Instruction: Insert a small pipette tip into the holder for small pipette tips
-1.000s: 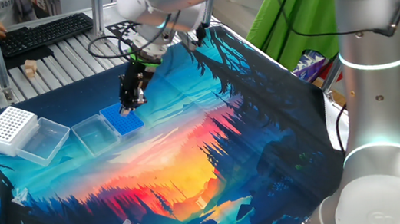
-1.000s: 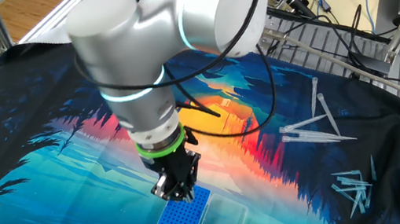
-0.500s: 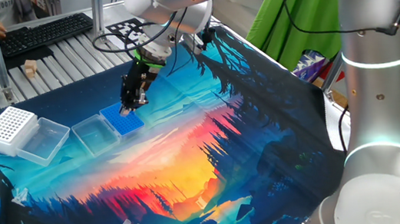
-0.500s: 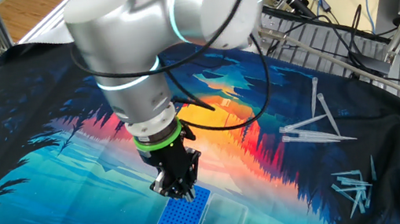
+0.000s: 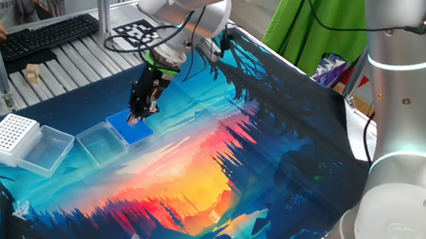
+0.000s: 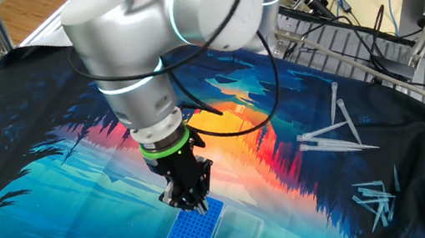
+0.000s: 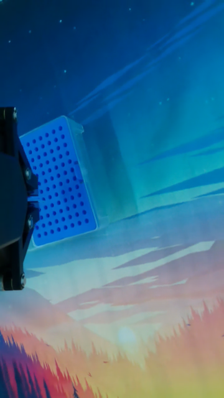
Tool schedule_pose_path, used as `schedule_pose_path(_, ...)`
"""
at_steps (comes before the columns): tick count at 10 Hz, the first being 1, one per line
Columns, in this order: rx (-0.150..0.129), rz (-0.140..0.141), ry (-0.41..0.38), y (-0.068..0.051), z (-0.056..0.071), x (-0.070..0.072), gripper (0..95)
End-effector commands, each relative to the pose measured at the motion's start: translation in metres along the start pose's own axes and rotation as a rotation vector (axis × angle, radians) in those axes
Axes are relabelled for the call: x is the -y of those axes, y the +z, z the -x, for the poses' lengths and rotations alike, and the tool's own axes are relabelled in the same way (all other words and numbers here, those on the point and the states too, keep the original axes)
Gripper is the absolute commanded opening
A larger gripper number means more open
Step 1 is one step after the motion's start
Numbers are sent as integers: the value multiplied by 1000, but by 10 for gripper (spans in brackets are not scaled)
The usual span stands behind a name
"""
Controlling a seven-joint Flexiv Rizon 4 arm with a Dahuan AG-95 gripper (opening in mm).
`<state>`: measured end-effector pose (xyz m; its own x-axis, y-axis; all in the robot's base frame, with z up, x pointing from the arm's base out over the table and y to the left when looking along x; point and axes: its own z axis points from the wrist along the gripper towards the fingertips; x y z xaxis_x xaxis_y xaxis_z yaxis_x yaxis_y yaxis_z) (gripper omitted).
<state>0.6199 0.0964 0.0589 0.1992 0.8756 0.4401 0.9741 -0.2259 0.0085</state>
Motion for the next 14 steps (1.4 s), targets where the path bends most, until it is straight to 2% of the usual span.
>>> schedule_pose_path(1, -18, -4, -8, 2, 1, -2, 0)
schedule_pose_path(10, -51, -6, -6, 6, 4, -4, 0)
schedule_pose_path(14, -80, -13, -1, 7, 4, -4, 0)
